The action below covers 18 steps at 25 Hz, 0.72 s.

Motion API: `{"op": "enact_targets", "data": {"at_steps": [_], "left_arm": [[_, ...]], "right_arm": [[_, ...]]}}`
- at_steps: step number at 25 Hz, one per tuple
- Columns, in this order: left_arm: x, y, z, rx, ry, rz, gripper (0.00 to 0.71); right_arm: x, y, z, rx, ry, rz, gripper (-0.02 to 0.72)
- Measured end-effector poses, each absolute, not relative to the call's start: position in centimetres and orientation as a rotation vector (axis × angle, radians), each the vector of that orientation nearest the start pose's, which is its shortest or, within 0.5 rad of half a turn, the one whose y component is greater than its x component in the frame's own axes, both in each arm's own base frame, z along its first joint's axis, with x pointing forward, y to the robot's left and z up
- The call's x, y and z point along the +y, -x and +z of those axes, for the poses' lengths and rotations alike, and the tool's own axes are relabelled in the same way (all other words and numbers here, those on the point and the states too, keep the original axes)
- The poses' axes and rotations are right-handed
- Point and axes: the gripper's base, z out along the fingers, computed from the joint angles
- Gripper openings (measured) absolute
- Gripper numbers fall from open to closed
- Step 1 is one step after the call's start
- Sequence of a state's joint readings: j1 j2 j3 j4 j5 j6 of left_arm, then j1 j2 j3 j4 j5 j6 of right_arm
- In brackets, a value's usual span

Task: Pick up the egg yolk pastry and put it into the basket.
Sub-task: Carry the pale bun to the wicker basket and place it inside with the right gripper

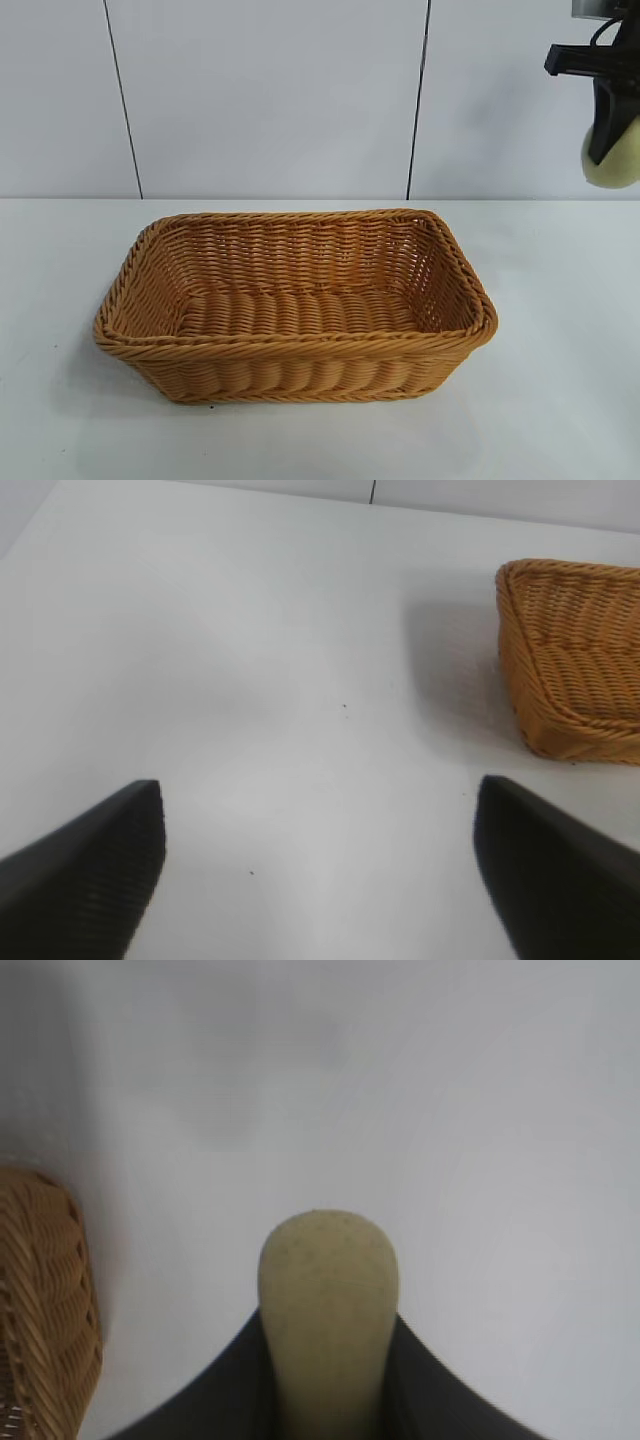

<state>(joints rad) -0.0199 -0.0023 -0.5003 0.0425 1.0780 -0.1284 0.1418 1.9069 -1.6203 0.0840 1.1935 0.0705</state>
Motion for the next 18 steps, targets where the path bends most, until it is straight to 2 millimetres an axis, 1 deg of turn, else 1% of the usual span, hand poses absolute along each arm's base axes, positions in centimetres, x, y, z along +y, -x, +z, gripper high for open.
{"op": "enact_targets", "data": {"at_steps": [7,11,14,16,18], "left_arm": [[0.4,0.6,27.6,2.055,0.114,-0.041,0.609],[0.4,0.6,27.6,2.055,0.114,-0.041,0.609],[0.4,0.6,27.6,2.055,0.114,-0.041,0.609],[0.4,0.6,27.6,2.055,0.114,-0.041,0.609],[0.4,0.6,27.6,2.055,0.114,-0.041,0.609]], "right_arm": [[13.6,-37.4,26.0,2.939,0.321,0.181,0.143],[17.8,-35.9,26.1,2.895,0.454,0.210,0.143],[20.5,-34.8,26.0,2.857,0.530,0.236,0.143],[22.0,-34.3,25.7,2.842,0.570,0.249,0.143],[23.4,-34.0,24.7,2.840,0.611,0.255,0.143]]}}
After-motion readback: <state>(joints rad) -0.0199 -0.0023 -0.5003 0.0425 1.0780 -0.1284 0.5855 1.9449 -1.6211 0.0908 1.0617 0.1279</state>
